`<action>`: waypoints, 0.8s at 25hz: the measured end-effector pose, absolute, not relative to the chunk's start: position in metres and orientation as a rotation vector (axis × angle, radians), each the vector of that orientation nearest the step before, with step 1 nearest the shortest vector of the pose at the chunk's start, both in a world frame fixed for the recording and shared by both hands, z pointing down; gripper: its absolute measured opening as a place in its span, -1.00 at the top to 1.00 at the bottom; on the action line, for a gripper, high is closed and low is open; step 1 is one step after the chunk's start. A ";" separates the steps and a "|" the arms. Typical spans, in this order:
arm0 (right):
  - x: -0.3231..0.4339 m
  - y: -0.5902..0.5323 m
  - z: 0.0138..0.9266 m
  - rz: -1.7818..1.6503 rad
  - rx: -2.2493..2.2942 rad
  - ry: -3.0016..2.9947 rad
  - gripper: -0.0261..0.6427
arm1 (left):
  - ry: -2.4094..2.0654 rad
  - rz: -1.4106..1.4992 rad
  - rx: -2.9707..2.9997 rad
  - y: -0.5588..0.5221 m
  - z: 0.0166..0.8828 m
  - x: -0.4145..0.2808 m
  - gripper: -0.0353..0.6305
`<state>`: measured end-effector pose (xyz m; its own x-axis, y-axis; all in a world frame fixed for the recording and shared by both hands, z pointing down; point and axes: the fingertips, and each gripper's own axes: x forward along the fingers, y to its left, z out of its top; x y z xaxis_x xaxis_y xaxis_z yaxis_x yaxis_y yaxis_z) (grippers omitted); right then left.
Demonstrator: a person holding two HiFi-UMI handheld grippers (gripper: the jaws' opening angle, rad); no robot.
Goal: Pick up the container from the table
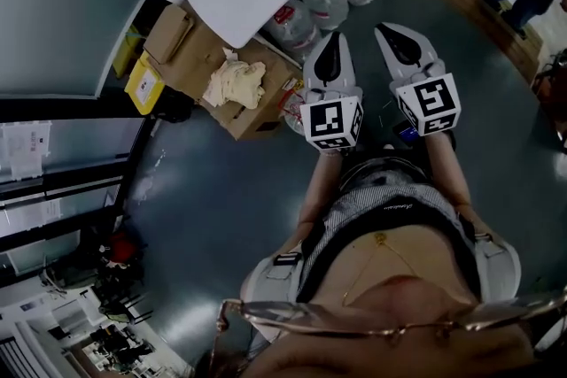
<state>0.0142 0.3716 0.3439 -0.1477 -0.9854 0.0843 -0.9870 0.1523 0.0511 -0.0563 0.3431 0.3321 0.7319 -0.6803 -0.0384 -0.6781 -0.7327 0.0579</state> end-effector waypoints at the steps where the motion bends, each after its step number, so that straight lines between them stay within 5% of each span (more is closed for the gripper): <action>1: 0.015 0.362 0.343 0.023 1.991 -2.301 0.84 | -1.118 -0.093 2.890 0.334 0.331 -0.055 0.89; 20: -0.014 0.215 0.356 0.067 2.016 -2.215 0.84 | -1.015 -0.047 2.864 0.182 0.347 -0.080 0.89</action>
